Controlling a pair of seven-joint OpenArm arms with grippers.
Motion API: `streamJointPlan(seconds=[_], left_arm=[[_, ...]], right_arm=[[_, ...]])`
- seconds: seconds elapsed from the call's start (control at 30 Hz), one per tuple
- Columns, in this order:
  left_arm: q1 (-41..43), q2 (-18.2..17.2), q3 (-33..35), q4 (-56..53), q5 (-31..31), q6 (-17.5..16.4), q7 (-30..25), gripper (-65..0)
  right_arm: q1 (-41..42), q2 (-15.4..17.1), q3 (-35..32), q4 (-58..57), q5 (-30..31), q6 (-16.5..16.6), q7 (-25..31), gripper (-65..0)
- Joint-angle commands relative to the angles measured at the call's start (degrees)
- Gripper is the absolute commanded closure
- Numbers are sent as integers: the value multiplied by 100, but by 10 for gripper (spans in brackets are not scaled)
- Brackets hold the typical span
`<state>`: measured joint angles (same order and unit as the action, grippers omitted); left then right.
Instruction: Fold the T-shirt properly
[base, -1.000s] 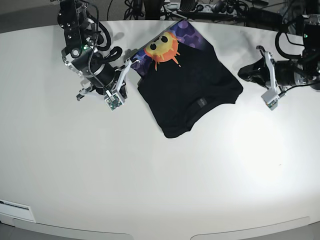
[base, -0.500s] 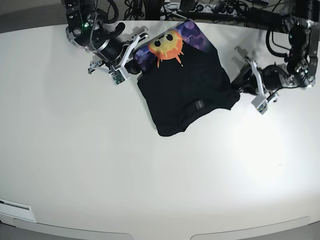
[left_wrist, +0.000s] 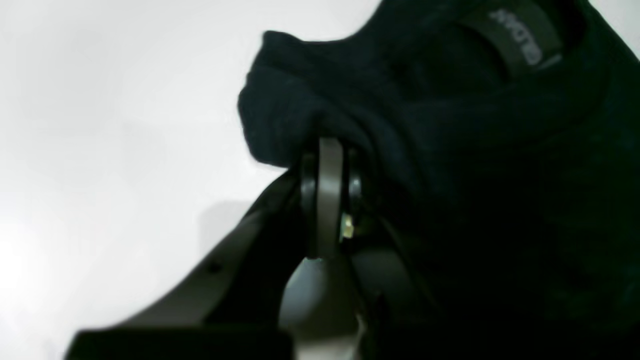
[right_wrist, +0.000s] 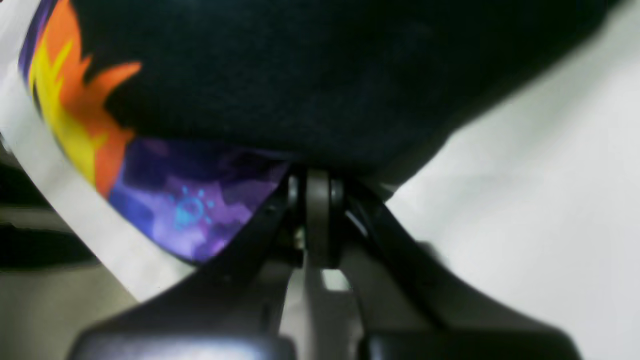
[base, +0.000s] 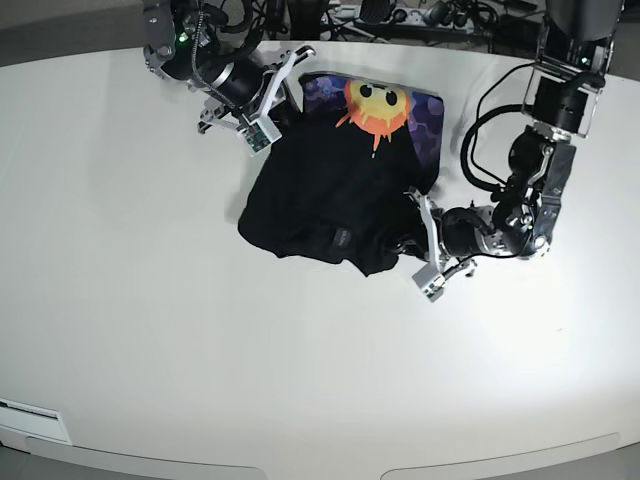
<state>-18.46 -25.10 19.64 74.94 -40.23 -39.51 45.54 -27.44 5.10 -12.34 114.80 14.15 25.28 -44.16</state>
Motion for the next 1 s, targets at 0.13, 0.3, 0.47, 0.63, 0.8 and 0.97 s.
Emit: streamJointPlan(seconds=[0.13, 0.3, 0.47, 0.63, 0.8, 0.97], left_arm=[[-92, -369, -404, 4, -24, 13, 354, 0], [-92, -695, -994, 4, -863, 13, 968, 0], [-11, -1150, -1982, 52, -2999, -49, 2341, 0], [656, -1464, -3204, 520, -4477, -49, 3270, 0], [1779, -1488, -3633, 1084, -4477, -49, 2970, 0], [2767, -1488, -4074, 2472, -4477, -49, 2970, 0]], right_arm=[[157, 81, 13, 560, -772, -275, 55, 0], [518, 175, 13, 918, -1051, -586, 46, 0], [538, 175, 13, 1362, -1123, -785, 44, 0], [229, 173, 378, 1908, -1093, -1425, 236, 0], [-50, 173, 1353, 2020, -201, -1639, 326, 0], [-588, 173, 2610, 2020, 1176, -1023, 293, 0]])
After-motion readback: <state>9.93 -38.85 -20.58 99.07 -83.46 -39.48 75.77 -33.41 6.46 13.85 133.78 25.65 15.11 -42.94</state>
